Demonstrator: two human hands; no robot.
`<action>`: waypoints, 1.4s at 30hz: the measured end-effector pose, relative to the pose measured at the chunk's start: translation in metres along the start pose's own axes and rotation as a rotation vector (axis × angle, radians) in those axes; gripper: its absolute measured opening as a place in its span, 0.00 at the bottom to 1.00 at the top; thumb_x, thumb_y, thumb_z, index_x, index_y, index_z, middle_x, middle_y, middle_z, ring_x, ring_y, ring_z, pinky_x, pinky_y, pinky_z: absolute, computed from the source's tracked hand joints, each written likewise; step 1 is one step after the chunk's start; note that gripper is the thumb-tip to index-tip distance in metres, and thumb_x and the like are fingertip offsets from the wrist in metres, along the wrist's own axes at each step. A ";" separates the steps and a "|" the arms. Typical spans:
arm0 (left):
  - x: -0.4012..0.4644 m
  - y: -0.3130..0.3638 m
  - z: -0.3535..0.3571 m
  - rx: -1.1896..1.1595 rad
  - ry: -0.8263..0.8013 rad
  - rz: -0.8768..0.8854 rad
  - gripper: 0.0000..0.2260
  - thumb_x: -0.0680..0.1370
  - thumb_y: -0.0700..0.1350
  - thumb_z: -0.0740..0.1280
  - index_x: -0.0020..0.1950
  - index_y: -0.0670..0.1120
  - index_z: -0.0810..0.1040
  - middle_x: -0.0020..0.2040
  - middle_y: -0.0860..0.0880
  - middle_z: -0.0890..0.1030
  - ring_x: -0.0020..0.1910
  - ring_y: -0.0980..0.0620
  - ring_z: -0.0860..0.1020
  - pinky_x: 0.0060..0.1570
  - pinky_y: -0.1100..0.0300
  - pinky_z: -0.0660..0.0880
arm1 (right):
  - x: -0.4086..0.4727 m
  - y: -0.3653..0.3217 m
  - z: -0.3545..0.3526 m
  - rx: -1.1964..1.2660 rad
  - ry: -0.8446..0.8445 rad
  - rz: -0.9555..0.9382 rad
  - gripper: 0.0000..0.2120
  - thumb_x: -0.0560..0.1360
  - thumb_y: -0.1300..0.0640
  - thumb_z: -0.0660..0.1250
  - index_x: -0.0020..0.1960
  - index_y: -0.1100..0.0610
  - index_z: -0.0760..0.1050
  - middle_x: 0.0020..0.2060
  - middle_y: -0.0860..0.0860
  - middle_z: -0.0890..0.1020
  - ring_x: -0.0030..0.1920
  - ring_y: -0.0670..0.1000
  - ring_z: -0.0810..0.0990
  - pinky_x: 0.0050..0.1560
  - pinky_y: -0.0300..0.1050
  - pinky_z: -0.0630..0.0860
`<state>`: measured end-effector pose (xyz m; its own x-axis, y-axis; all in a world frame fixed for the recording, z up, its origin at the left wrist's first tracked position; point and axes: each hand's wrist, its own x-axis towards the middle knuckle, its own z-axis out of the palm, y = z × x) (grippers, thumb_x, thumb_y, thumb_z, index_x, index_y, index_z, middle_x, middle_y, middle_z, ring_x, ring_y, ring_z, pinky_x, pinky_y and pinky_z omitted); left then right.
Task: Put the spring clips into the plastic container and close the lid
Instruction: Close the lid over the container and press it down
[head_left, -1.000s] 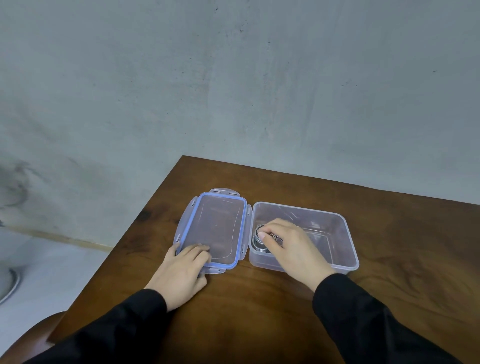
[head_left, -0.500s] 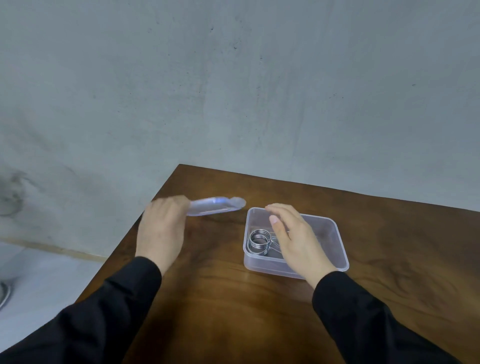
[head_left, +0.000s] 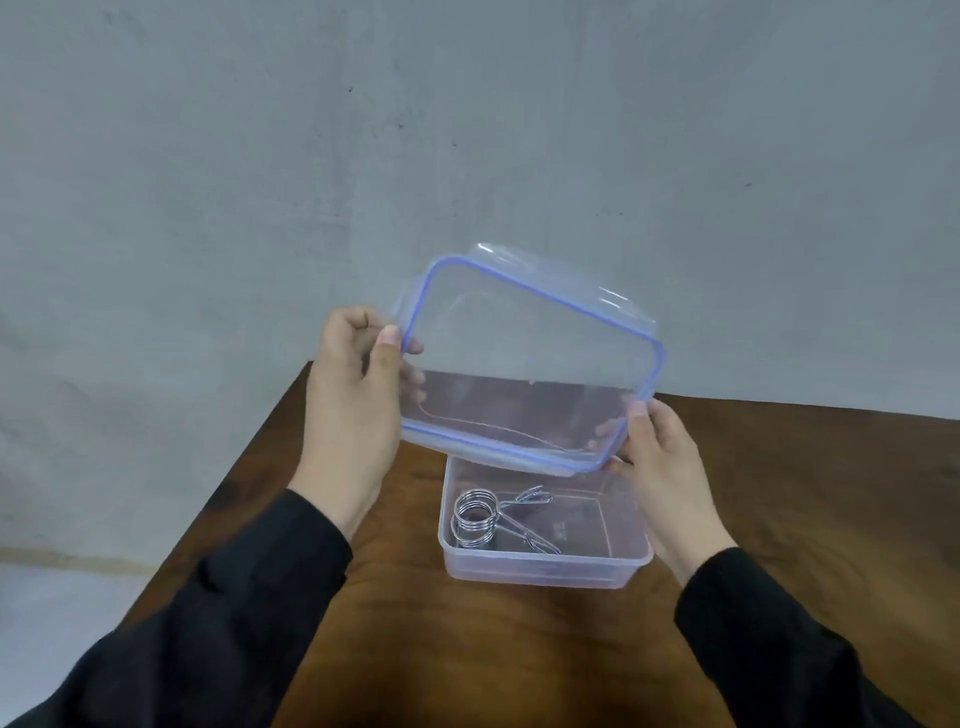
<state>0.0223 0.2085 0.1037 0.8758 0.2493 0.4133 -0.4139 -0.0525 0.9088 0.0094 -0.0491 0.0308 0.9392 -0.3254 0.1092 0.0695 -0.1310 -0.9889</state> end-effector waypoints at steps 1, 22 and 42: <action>-0.001 -0.008 0.000 -0.046 0.009 -0.097 0.04 0.83 0.41 0.60 0.50 0.47 0.73 0.42 0.48 0.82 0.33 0.47 0.79 0.37 0.51 0.79 | -0.001 0.001 -0.007 -0.033 0.038 0.021 0.14 0.84 0.46 0.59 0.53 0.54 0.79 0.43 0.49 0.86 0.43 0.51 0.85 0.48 0.54 0.82; -0.056 -0.122 -0.029 0.494 -0.043 -0.591 0.15 0.81 0.49 0.64 0.38 0.41 0.72 0.33 0.45 0.76 0.32 0.50 0.72 0.35 0.51 0.73 | -0.007 0.076 -0.017 -0.224 -0.030 0.330 0.08 0.83 0.56 0.65 0.53 0.52 0.84 0.44 0.47 0.88 0.47 0.48 0.87 0.51 0.53 0.85; -0.079 -0.133 -0.029 0.656 -0.242 -0.443 0.27 0.81 0.53 0.63 0.79 0.50 0.62 0.75 0.55 0.67 0.73 0.52 0.68 0.69 0.57 0.65 | -0.025 0.080 -0.004 -0.585 -0.027 0.091 0.17 0.82 0.50 0.65 0.68 0.54 0.77 0.57 0.44 0.79 0.54 0.45 0.78 0.42 0.28 0.72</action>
<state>0.0012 0.2241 -0.0512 0.9840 0.1682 -0.0581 0.1452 -0.5705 0.8084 -0.0103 -0.0554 -0.0502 0.9414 -0.3368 0.0169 -0.2011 -0.6009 -0.7736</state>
